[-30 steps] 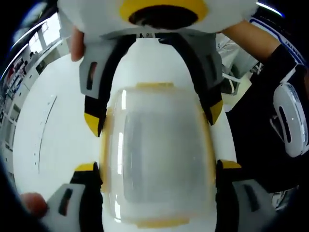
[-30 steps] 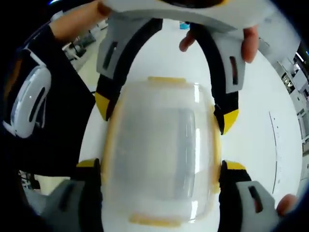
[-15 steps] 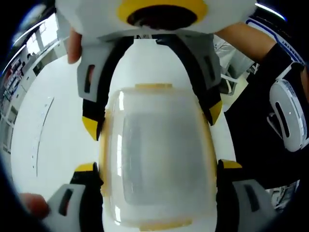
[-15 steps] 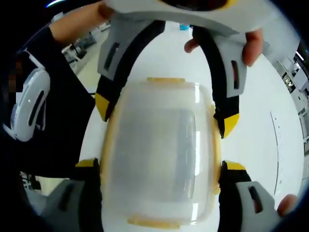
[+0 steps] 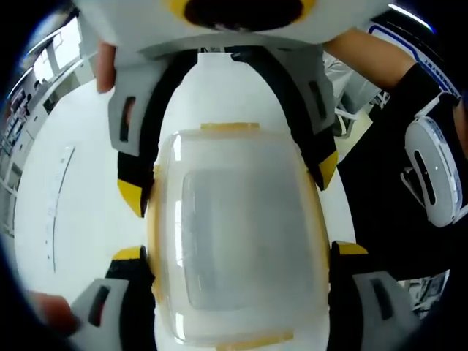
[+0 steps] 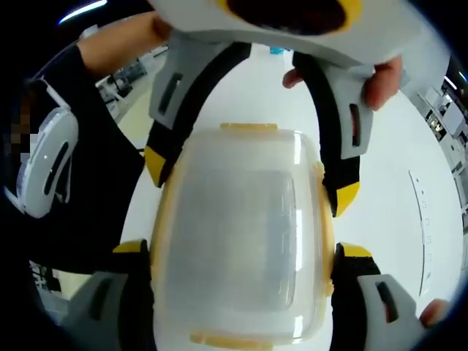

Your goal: Snap each plastic latch of the storage box into its locked position after aligning the lid with the box until every specified latch is closed and the lid sits flush.

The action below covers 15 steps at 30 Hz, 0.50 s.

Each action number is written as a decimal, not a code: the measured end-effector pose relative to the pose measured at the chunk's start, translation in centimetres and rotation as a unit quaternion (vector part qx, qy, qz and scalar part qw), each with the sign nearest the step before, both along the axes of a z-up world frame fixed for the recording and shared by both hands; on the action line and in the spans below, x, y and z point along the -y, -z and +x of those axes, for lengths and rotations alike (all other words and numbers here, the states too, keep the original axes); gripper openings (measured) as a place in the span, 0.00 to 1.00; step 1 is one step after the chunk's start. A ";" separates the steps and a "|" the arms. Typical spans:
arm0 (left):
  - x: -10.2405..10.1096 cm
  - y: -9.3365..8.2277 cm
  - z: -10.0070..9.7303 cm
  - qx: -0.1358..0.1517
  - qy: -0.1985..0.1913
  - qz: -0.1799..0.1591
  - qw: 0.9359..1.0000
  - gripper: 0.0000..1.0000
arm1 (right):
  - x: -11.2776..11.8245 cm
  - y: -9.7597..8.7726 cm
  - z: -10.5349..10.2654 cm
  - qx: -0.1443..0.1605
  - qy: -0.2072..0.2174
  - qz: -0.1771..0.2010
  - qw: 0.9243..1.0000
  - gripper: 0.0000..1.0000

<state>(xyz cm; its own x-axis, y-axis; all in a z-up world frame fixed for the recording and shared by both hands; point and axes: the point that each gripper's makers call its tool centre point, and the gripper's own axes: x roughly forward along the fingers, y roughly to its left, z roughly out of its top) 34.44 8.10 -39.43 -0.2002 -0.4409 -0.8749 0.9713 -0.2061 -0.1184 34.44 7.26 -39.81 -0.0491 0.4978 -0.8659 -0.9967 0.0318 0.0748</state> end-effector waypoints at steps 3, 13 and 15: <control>0.0 0.0 0.0 0.001 -0.001 -0.002 1.000 0.98 | 0.0 0.1 -0.2 0.000 0.000 0.003 1.000 1.00; 0.1 -0.1 0.0 0.017 -0.011 -0.014 1.000 1.00 | 0.0 0.1 -0.4 0.007 0.011 -0.012 1.000 1.00; 0.1 -0.2 0.0 0.022 -0.017 -0.012 1.000 1.00 | 0.0 0.1 -0.4 0.010 0.013 -0.015 1.000 1.00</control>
<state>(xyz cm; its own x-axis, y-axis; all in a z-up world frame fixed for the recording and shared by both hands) 34.42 7.99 -39.22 -0.1465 -0.4686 -0.8712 0.9821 -0.1745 -0.0713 34.00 7.28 -39.95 -0.0195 0.4727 -0.8810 -0.9967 0.0598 0.0542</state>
